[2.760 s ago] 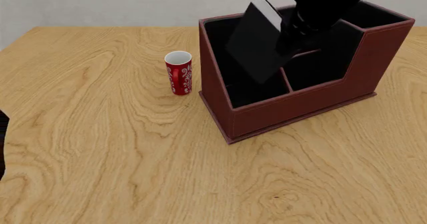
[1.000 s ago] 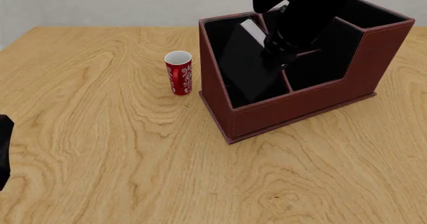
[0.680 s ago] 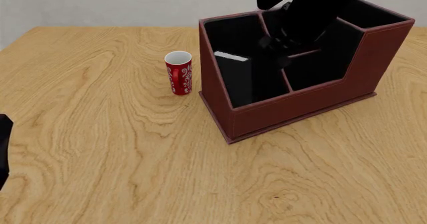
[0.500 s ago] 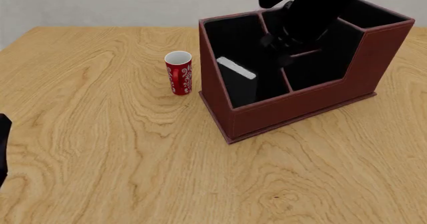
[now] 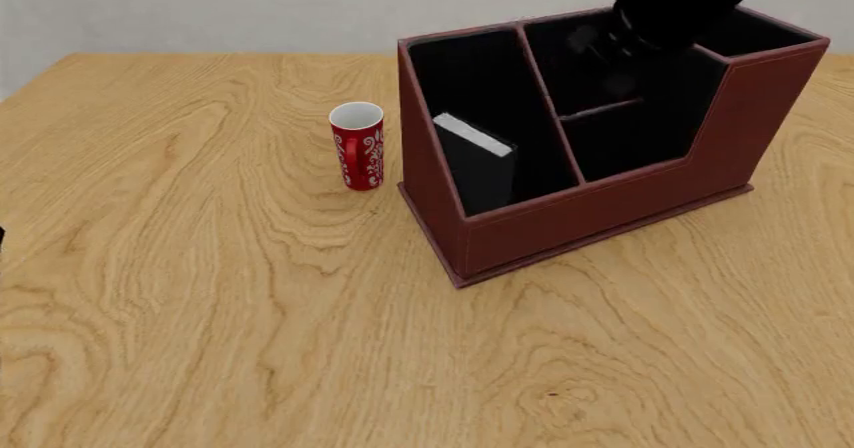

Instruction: Pick up the book and place it in the left compartment of the caddy.

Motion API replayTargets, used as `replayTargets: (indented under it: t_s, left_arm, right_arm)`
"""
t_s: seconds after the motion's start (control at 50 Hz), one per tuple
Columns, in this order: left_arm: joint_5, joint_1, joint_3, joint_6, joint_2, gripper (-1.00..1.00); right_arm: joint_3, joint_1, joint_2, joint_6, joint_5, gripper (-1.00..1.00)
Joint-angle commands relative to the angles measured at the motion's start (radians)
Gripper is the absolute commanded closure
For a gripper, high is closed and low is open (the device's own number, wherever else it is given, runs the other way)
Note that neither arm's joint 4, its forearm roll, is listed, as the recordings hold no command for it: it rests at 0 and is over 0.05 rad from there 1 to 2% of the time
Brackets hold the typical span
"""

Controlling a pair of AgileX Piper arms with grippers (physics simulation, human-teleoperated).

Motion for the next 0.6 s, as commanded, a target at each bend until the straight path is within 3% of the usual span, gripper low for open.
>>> replayTargets:
  t_s: [0.02,0.12,0.6]
  left_arm:
    - [0.034,-0.040,-0.032,-0.004,-0.003,-1.00]
    - [0.047,-0.062,-0.050,0.000,-0.003,-1.00]
    - [0.104,-0.111,-0.114,0.026,-0.003,-1.00]
  right_arm:
    - [0.021,-0.041,-0.111,-0.031,0.006,-1.00]
    - [0.027,-0.016,-0.170,0.013,0.006,-1.00]
    - [-0.005,-0.045,-0.356,0.087,0.006,-1.00]
